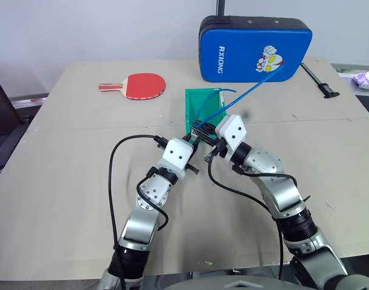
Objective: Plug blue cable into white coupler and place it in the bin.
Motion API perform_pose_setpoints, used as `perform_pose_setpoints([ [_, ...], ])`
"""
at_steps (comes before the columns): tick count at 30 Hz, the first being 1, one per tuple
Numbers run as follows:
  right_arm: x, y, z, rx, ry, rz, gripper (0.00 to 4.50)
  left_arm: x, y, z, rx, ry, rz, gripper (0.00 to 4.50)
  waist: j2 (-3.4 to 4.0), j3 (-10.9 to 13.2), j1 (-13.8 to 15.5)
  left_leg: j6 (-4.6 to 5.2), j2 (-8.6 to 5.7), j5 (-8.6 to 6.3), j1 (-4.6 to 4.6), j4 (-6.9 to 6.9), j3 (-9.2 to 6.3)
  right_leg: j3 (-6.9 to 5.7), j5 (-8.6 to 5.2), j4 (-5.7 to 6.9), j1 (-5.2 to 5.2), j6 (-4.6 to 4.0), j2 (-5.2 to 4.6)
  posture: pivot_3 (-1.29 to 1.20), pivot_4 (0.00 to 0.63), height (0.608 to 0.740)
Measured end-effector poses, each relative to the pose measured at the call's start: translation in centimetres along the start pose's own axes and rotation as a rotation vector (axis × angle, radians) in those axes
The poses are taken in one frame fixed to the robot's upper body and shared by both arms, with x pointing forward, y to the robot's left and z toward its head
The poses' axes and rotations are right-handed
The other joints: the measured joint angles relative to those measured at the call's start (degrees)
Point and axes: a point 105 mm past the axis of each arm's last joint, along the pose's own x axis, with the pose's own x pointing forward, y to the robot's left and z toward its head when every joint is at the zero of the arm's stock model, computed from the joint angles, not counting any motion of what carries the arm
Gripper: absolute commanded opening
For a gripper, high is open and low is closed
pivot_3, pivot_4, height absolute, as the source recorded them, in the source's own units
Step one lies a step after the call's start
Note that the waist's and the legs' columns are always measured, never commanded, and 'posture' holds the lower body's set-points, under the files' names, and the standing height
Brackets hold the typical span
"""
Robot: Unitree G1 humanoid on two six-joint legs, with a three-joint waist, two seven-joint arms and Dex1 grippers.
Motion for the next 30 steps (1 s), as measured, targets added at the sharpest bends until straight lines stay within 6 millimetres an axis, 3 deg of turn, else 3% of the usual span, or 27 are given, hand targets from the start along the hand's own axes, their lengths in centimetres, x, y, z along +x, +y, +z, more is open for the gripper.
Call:
perform_pose_setpoints([
  [12,0.8,0.7,-0.6,0.0,0.157,0.021,0.0,-0.1,-0.4,-0.6,0.031,0.027,-0.023,0.27,0.0,0.0,0.01,0.0,0.0,0.0,-0.01,0.0,-0.02,-0.02,0.0,0.0,0.0,0.0,0.0,0.0,0.15,0.728],
  [17,0.1,1.0,-2.9,0.056,0.311,0.019,0.0,-0.5,-1.4,-2.5,-0.003,0.093,-0.045,0.27,0.0,0.0,0.02,0.0,-0.03,0.0,-0.03,0.0,-0.01,-0.02,0.0,-0.02,0.0,0.0,-0.05,0.0,0.15,0.728],
  [23,1.1,0.8,-1.5,0.087,0.139,-0.012,0.0,-0.5,-0.7,-1.7,-0.014,0.058,-0.007,0.27,0.0,0.01,-0.12,0.01,-0.05,0.0,-0.01,-0.01,-0.06,-0.06,0.0,0.0,-0.01,0.0,0.02,0.0,0.15,0.728],
  [24,1.3,0.7,-1.0,0.074,0.094,-0.017,0.0,-0.4,-0.5,-1.2,-0.017,0.038,0.002,1.31,0.0,0.01,-0.17,0.01,-0.04,0.0,-0.01,-0.02,-0.06,-0.06,0.0,0.0,-0.01,0.0,0.02,0.0,0.15,0.728],
  [26,1.3,0.5,-0.8,0.065,0.056,-0.027,0.0,-0.3,-0.3,0.3,-0.028,-0.028,0.01,2.15,0.0,0.01,-0.06,0.0,0.0,0.0,-0.02,-0.02,-0.05,-0.06,0.0,-0.01,0.0,0.0,-0.04,0.0,0.15,0.728],
  [30,1.2,0.2,-0.5,0.065,0.019,-0.039,0.0,-0.3,-0.2,1.0,-0.051,-0.052,0.017,4.03,-0.01,0.0,-0.09,0.0,0.0,0.0,-0.02,-0.01,0.02,-0.01,0.0,-0.02,0.0,0.01,-0.07,0.0,0.15,0.728],
])
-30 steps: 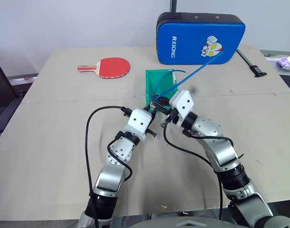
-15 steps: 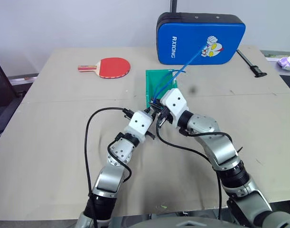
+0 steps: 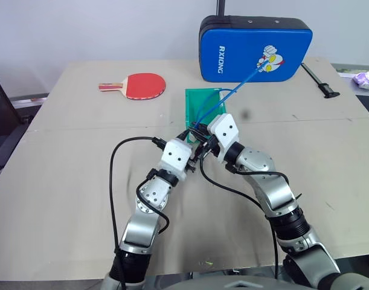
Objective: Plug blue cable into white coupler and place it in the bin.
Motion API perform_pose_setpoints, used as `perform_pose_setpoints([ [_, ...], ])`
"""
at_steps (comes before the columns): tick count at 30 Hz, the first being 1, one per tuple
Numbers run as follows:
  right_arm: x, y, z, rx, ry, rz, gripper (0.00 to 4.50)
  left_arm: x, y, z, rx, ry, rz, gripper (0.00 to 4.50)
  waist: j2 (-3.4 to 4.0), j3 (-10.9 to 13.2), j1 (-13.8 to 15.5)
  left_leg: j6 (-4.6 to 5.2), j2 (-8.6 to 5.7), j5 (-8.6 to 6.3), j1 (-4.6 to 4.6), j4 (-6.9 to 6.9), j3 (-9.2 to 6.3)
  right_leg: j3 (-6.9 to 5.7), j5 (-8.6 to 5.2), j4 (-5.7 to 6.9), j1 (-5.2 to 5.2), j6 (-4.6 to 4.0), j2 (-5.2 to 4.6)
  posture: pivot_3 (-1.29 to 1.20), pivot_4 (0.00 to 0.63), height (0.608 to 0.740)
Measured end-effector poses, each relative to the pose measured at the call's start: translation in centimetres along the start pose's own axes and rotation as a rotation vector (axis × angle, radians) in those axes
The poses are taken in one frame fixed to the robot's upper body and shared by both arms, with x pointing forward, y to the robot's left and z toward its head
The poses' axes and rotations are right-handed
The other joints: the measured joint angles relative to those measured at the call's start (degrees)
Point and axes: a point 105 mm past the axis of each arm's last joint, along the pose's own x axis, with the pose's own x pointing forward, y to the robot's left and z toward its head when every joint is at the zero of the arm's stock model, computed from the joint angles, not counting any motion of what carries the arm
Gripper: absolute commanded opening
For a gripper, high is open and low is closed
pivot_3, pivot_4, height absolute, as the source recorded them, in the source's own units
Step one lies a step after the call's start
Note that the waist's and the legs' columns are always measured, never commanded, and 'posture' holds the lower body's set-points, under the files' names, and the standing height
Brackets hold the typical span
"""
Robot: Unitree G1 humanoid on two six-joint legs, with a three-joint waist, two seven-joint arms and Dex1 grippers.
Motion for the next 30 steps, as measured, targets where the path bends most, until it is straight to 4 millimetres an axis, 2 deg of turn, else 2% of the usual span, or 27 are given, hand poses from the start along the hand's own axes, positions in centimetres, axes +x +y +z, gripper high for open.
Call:
perform_pose_setpoints([
  [4,0.0,-0.2,0.0,0.043,0.003,0.019,0.0,-0.9,0.4,-0.7,-0.038,0.049,-0.004,4.03,0.01,0.01,-0.17,0.0,0.07,0.0,0.01,0.0,-0.04,-0.02,0.0,0.02,-0.01,-0.01,0.06,0.0,0.15,0.728],
  [8,1.1,-2.3,1.3,0.098,0.01,0.021,0.0,-1.9,1.9,-1.1,-0.089,0.133,-0.019,4.03,-0.01,0.06,-0.87,0.0,0.11,0.0,0.03,0.0,-0.09,-0.06,0.0,0.1,-0.01,-0.01,0.09,0.0,0.15,0.728],
  [9,1.8,-3.5,2.0,0.124,0.018,0.016,0.0,-1.8,2.9,-0.9,-0.099,0.17,-0.021,4.03,-0.02,0.07,-1.04,0.0,0.1,0.01,0.02,0.01,-0.14,-0.07,0.0,0.09,0.0,-0.02,0.13,0.0,0.15,0.728],
  [12,3.0,-5.1,2.5,0.173,0.051,0.024,0.0,-1.4,5.0,0.4,-0.102,0.21,-0.006,4.03,-0.03,0.07,-1.22,-0.02,0.06,0.02,0.04,0.01,-0.18,-0.08,0.0,0.07,0.04,-0.02,0.16,0.0,0.15,0.728],
  [14,3.9,-5.9,2.1,0.222,0.105,0.043,0.0,-1.0,6.1,1.3,-0.114,0.231,-0.003,4.03,-0.03,0.08,-1.38,-0.05,0.0,0.04,0.03,0.01,-0.16,-0.07,0.0,0.1,0.03,-0.02,0.16,0.0,0.15,0.728],
  [18,5.6,-7.6,1.0,0.287,0.224,0.058,0.0,-0.5,6.8,3.0,-0.162,0.262,-0.042,4.03,-0.03,0.09,-1.45,-0.3,-0.05,0.17,-0.02,-0.13,-0.13,-0.07,0.0,0.0,-0.01,-0.02,0.14,0.0,0.15,0.728],
  [20,6.4,-8.9,0.4,0.325,0.27,0.022,0.81,-0.3,6.8,3.5,-0.185,0.277,-0.063,4.14,-0.05,0.09,-1.48,-0.37,-0.08,0.22,-0.08,-0.32,-0.11,-0.07,0.0,0.01,-0.05,-0.01,0.12,0.0,0.15,0.728],
  [21,6.6,-9.2,0.3,0.326,0.278,0.012,1.0,-0.3,6.8,3.6,-0.192,0.279,-0.066,4.14,-0.05,0.09,-1.51,-0.39,-0.08,0.23,-0.08,-0.38,-0.08,-0.05,0.0,-0.01,-0.07,-0.01,0.11,0.0,0.15,0.728],
  [24,6.7,-9.8,-1.2,0.327,0.325,-0.012,2.44,-0.6,7.0,3.3,-0.2,0.302,-0.067,4.14,-0.05,0.09,-1.55,-0.42,-0.05,0.22,-0.24,-0.48,-0.06,-0.06,0.0,-0.04,-0.28,-0.01,0.05,0.0,0.15,0.728],
  [25,6.7,-9.8,-1.3,0.329,0.329,-0.013,2.76,-0.6,7.0,3.3,-0.201,0.302,-0.068,4.14,-0.05,0.09,-1.55,-0.43,-0.05,0.22,-0.29,-0.48,-0.06,-0.06,0.0,-0.04,-0.33,-0.01,0.04,0.0,0.15,0.728],
  [28,6.5,-10.0,-2.0,0.337,0.341,-0.029,4.21,-0.6,7.0,3.2,-0.2,0.308,-0.069,4.14,-0.05,0.1,-1.57,-0.46,0.02,0.25,-0.41,-0.46,0.0,-0.04,0.0,-0.03,-0.46,0.0,-0.04,0.0,0.15,0.728],
  [29,6.5,-10.2,-1.9,0.334,0.335,-0.034,4.45,-0.7,7.0,3.2,-0.198,0.312,-0.068,4.14,-0.04,0.1,-1.57,-0.48,0.02,0.25,-0.41,-0.45,0.02,-0.03,0.01,-0.02,-0.46,0.01,-0.04,0.0,0.15,0.728],
  [30,6.4,-10.5,-1.6,0.326,0.324,-0.04,4.45,-0.7,7.0,3.1,-0.195,0.315,-0.067,4.14,-0.04,0.1,-1.54,-0.48,0.02,0.26,-0.4,-0.45,0.01,-0.03,0.01,-0.01,-0.46,0.0,-0.05,0.0,0.15,0.728],
])
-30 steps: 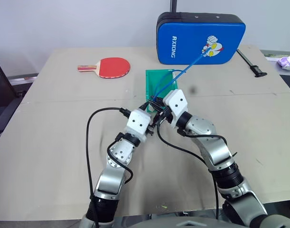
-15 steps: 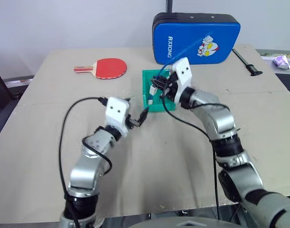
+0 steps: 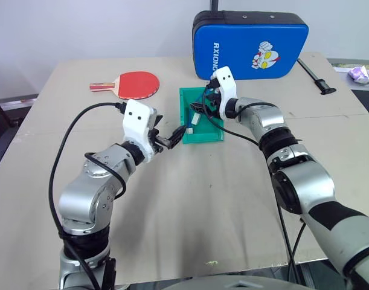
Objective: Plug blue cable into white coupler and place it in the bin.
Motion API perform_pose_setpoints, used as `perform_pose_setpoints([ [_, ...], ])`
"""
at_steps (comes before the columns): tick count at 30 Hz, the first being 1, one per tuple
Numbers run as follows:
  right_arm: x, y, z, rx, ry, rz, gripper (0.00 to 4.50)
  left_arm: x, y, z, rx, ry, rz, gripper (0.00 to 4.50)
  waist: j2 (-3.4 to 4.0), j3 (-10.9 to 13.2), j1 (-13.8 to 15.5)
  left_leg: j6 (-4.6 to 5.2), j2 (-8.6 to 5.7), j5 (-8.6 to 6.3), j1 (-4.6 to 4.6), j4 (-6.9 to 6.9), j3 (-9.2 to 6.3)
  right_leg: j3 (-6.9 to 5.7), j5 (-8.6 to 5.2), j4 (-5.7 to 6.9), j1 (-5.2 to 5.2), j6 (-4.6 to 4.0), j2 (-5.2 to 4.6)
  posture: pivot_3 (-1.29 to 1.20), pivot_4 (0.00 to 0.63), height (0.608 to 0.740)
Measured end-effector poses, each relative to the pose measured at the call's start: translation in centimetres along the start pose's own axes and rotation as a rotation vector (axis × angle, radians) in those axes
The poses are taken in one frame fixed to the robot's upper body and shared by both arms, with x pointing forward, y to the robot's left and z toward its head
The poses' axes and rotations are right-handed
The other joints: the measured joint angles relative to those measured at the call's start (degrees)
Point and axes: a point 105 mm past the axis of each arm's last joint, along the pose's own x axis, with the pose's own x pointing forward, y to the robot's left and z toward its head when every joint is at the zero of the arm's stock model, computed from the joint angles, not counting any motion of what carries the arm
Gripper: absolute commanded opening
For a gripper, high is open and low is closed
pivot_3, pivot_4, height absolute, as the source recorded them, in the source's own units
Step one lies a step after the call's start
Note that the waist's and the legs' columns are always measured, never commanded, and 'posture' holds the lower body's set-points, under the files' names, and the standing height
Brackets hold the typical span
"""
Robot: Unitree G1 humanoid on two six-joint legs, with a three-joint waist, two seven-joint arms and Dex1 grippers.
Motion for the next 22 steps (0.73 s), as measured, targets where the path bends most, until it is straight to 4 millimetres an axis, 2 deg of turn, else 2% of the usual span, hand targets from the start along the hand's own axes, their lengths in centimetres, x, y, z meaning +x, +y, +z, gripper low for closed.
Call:
perform_pose_setpoints([
  [3,-1.8,-0.9,1.3,-0.058,-0.065,0.001,4.45,-0.5,0.0,-1.1,0.008,0.02,0.006,4.14,-0.02,-0.01,0.27,-0.01,0.0,0.01,0.0,0.01,-0.07,-0.01,0.0,0.0,0.02,0.0,-0.02,0.0,0.15,0.728],
  [5,-3.9,-1.7,0.5,-0.103,-0.106,0.016,4.45,-1.2,-0.1,-2.2,0.011,0.026,0.013,4.14,-0.04,-0.03,0.46,-0.01,-0.02,0.0,-0.01,-0.01,-0.11,-0.02,0.0,-0.03,0.04,0.0,-0.06,0.0,0.15,0.728],
  [8,-9.1,-2.4,-3.4,-0.108,-0.156,0.074,4.45,-3.2,-0.4,-5.2,0.022,0.071,0.004,4.14,0.0,0.0,0.44,0.01,-0.05,-0.02,-0.27,-0.03,-0.08,-0.03,0.0,-0.06,-0.18,0.0,-0.19,0.0,0.15,0.728],
  [10,-11.5,-1.8,-4.7,-0.09,-0.2,0.108,4.45,-4.0,-0.6,-5.8,0.043,0.064,-0.011,4.14,0.01,0.0,0.34,0.0,-0.02,0.0,-0.55,0.04,-0.05,-0.02,0.01,-0.02,-0.47,0.02,-0.2,0.0,0.15,0.728],
  [13,-15.9,-0.5,-6.1,-0.109,-0.244,0.14,4.45,-5.6,-1.2,-6.6,0.078,0.028,-0.038,4.14,0.01,-0.01,0.25,0.15,0.05,-0.09,-0.25,0.01,0.11,0.03,-0.01,-0.09,-0.4,0.0,-0.41,0.0,0.15,0.728],
  [15,-18.5,-0.5,-8.0,-0.084,-0.209,0.129,4.45,-6.7,-1.3,-7.5,0.08,0.03,-0.038,4.14,0.0,-0.01,0.42,0.29,0.05,-0.17,-0.01,0.02,0.11,0.01,-0.01,-0.03,-0.18,-0.02,-0.41,0.0,0.15,0.728],
  [16,-20.0,-0.5,-9.6,-0.045,-0.171,0.128,4.45,-7.3,-1.1,-8.2,0.069,0.042,-0.032,4.14,0.0,0.01,0.45,0.31,0.04,-0.18,0.21,0.01,0.14,0.03,-0.07,-0.03,0.01,-0.11,-0.39,0.0,0.15,0.728],
  [18,-22.3,-0.5,-11.9,0.016,-0.131,0.115,4.45,-8.2,-0.9,-9.8,0.042,0.072,-0.033,4.14,-0.02,0.05,0.5,0.34,0.06,-0.18,0.56,0.04,0.14,0.04,-0.19,-0.07,0.39,-0.26,-0.15,0.0,0.15,0.728],
  [22,-24.7,-0.9,-13.8,0.001,-0.104,0.08,4.45,-8.6,-1.1,-10.5,0.03,0.08,-0.061,4.14,-0.16,0.1,0.38,0.37,0.1,-0.16,0.69,0.23,0.23,0.16,-0.24,-0.06,0.54,-0.14,0.01,0.0,0.15,0.728],
])
